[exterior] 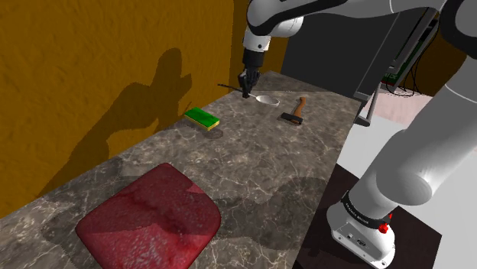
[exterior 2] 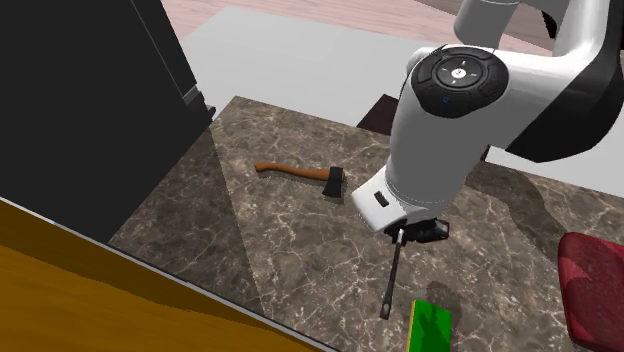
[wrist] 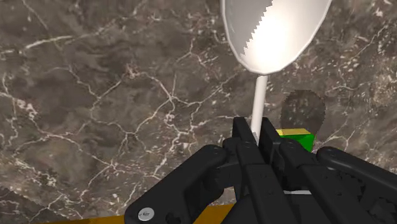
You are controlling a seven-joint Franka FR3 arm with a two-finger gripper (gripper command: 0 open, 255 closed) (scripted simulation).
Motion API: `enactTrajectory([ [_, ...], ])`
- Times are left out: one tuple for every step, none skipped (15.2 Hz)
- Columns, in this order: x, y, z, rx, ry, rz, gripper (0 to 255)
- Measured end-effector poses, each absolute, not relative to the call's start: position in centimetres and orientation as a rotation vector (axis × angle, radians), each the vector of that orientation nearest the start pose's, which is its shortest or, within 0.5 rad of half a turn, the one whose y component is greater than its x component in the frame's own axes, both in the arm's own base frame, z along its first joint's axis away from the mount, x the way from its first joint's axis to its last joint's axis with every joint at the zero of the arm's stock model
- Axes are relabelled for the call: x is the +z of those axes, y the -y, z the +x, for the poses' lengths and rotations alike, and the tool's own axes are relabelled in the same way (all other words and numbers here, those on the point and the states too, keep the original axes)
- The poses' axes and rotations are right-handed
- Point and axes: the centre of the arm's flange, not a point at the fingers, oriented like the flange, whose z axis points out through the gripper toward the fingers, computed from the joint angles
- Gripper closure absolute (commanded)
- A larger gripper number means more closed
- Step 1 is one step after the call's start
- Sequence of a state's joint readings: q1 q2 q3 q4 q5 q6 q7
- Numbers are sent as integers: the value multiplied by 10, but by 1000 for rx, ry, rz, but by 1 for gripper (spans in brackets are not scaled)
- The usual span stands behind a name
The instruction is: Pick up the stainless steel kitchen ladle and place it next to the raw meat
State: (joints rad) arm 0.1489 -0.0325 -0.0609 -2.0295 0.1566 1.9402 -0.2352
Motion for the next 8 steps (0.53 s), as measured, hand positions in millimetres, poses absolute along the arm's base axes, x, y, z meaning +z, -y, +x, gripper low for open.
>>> enactTrajectory([
  [456,-72,530,69,392,-2965,255],
  [457,-83,523,69,392,-2965,255],
  [458,-95,519,69,391,-2965,255],
  [458,-107,513,68,391,-2965,255],
  [458,-118,508,69,391,-2965,255],
  [457,-130,502,68,391,-2965,255],
  [457,-143,497,69,392,-2965,255],
  [454,-155,492,68,392,-2965,255],
])
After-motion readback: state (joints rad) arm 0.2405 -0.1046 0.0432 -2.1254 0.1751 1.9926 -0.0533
